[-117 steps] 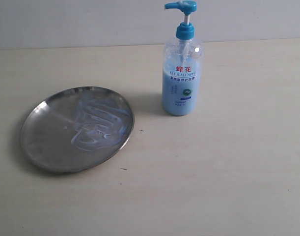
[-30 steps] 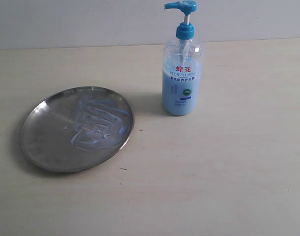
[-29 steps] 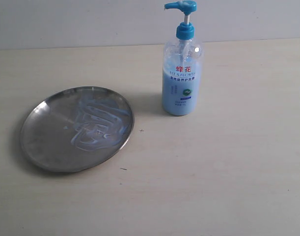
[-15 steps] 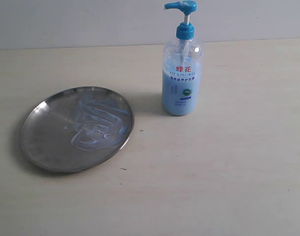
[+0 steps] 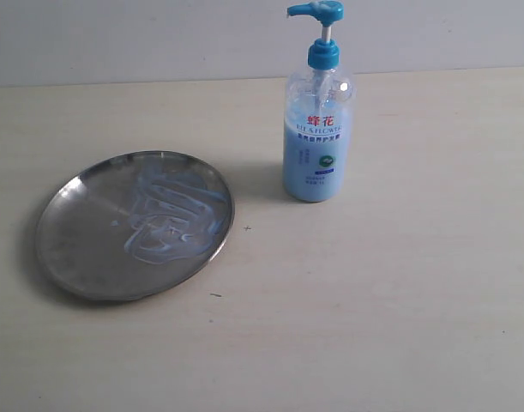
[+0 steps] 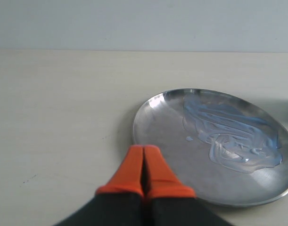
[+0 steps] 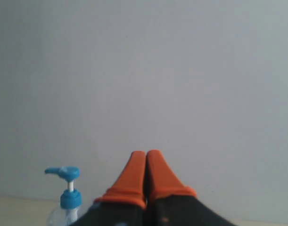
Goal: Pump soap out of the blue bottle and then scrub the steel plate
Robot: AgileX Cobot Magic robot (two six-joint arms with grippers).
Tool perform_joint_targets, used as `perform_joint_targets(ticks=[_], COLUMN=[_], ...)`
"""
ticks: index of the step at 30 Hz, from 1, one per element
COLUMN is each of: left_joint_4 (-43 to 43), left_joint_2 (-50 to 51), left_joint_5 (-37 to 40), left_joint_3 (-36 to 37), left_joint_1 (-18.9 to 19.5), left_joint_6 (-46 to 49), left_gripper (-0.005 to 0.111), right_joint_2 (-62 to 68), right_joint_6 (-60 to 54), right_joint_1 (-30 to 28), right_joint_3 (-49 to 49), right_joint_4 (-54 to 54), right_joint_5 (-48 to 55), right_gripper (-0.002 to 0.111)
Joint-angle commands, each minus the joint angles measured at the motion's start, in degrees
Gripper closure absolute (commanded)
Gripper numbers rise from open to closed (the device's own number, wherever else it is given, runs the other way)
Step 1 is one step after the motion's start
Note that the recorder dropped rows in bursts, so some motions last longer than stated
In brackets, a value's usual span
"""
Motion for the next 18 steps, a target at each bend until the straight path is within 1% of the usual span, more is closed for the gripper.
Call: perform_joint_targets(ticks=[1,2,4,7,12,15,18], left_joint_4=[0.1,0.1,0.1,0.1,0.1,0.1,0.1], left_joint_2=[-0.3,-0.3,-0.3,-0.3,-0.3,-0.3,-0.3], left_joint_5=[-0.4,-0.4,-0.4,-0.4,-0.4,-0.4,-0.4], left_joint_3=[0.2,0.2,0.2,0.2,0.2,0.2,0.2], left_joint_1=[0.1,0.1,0.1,0.1,0.1,0.1,0.1], left_joint_6=[0.3,0.3,0.3,0.3,0.3,0.3,0.3], left_gripper=[0.107,0.107,0.107,0.107,0.107,0.107,0.107], right_joint_2=[-1.0,-1.4,-2.2,-3.9,-7.1,-9.5,-12.2], right_joint_6=[30.6,35.3,38.5,38.5,38.7,39.7,43.8], right_joint_1=[-0.4,-0.5,-0.4,-1.8,-6.7,-8.5,-9.3], right_joint_3=[1.0,1.0,1.7,3.6,8.4,11.5,14.7], right_joint_4=[-34.1,-38.9,-44.0,-44.3,-43.7,-43.9,-46.8], right_joint_5=[7.4,8.4,9.0,9.0,9.2,9.3,10.1], right_gripper=[0.108,0.108,0.108,0.108,0.108,0.108,0.108])
